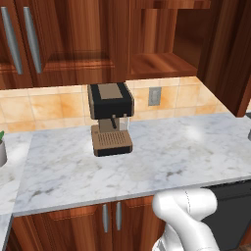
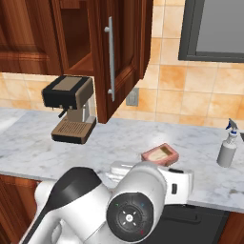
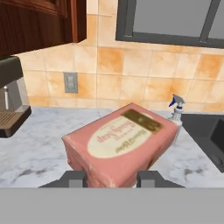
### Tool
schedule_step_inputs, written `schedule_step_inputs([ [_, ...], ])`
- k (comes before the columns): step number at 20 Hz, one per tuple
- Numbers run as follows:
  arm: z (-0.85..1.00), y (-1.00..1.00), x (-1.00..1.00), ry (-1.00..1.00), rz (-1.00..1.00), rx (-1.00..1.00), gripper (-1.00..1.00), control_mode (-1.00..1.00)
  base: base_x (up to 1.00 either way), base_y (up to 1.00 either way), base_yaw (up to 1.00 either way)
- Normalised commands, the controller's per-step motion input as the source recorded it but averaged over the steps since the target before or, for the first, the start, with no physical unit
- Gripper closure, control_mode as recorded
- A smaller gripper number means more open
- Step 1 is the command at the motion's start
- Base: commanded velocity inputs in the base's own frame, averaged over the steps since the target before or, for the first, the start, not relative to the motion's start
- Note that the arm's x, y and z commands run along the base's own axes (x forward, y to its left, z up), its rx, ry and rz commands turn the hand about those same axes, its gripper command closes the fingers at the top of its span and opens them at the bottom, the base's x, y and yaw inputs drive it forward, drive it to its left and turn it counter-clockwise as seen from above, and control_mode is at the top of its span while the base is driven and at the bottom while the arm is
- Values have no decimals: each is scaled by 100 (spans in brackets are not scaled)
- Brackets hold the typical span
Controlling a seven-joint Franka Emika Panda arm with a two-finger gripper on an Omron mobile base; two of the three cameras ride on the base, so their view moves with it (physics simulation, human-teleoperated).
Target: Locate and retrieve the spray and bar soap from the cabinet. Place them next to the sink.
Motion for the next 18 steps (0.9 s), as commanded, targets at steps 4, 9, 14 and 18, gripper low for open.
schedule_step_inputs([
  [4, -21, -18, 16, 8, 0, 0, 100, -100, 0, 0, 0],
  [9, -19, -17, 21, 5, 0, 1, 100, -100, 0, 0, 0],
  [14, -14, -17, 33, 3, 0, 2, 100, -100, 0, 0, 0],
  [18, -12, -22, 25, 1, 0, 0, 100, -100, 0, 0, 0],
])
